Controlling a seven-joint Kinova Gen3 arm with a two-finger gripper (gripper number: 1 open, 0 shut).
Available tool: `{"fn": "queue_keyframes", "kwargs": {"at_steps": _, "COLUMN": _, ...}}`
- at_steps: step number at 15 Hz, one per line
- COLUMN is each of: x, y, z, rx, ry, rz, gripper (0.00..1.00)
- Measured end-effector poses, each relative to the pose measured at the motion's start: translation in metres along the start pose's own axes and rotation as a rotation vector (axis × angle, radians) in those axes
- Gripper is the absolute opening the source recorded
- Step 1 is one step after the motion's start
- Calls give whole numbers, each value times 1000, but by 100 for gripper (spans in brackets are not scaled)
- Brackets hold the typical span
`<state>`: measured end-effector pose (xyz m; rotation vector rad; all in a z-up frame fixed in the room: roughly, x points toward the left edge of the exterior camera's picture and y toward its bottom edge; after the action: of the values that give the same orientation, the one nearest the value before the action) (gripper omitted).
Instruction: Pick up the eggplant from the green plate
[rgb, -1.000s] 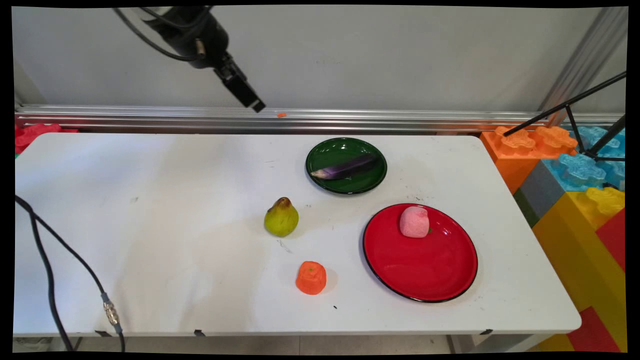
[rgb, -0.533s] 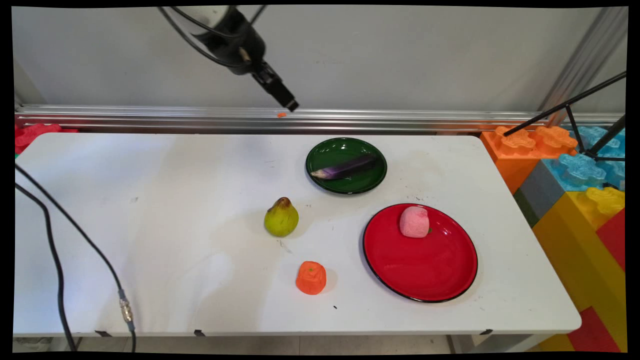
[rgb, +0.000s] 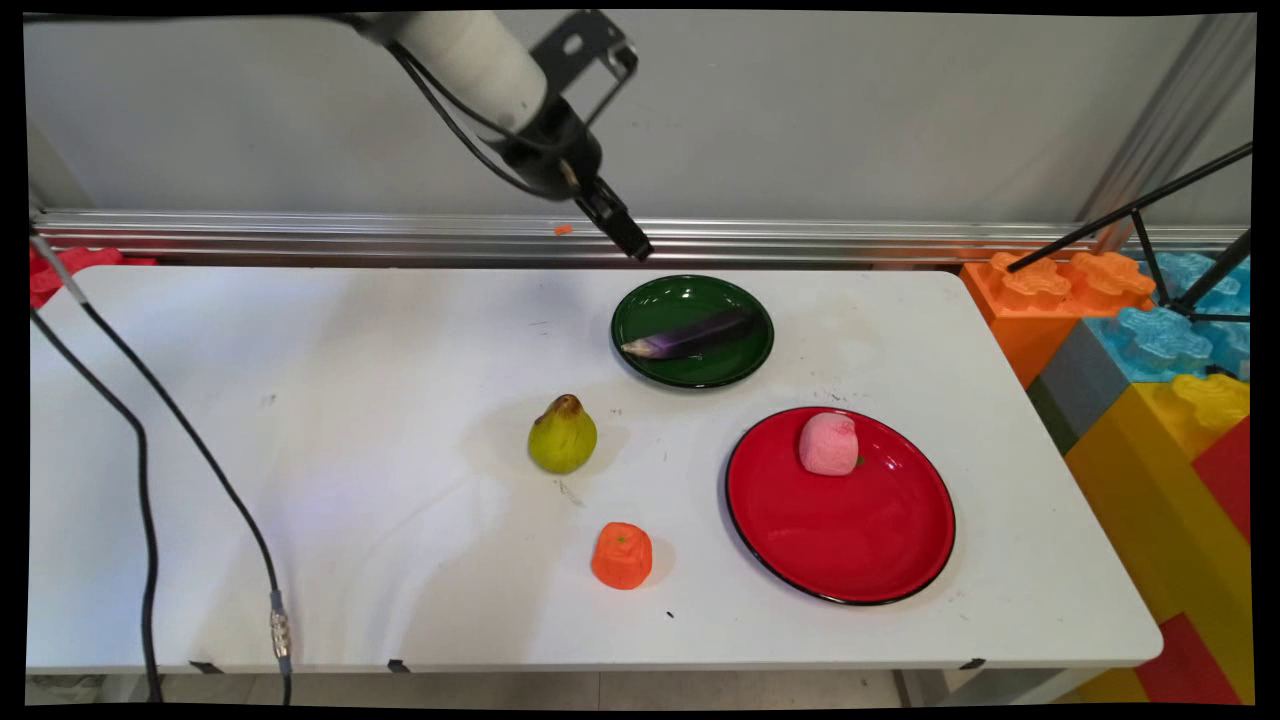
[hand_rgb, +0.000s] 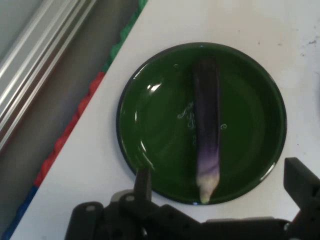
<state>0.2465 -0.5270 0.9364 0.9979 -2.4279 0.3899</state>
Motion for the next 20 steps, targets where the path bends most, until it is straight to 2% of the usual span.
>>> {"fn": "queue_keyframes", "kwargs": {"at_steps": 6, "x": -15, "y": -3, "z": 63, "rx": -27, "ry": 23, "rz": 41, "gripper": 100}}
{"fn": "queue_keyframes", "kwargs": {"at_steps": 20, "x": -45, "y": -5, "z": 164, "rx": -58, "ry": 83, "rz": 114, "gripper": 100}}
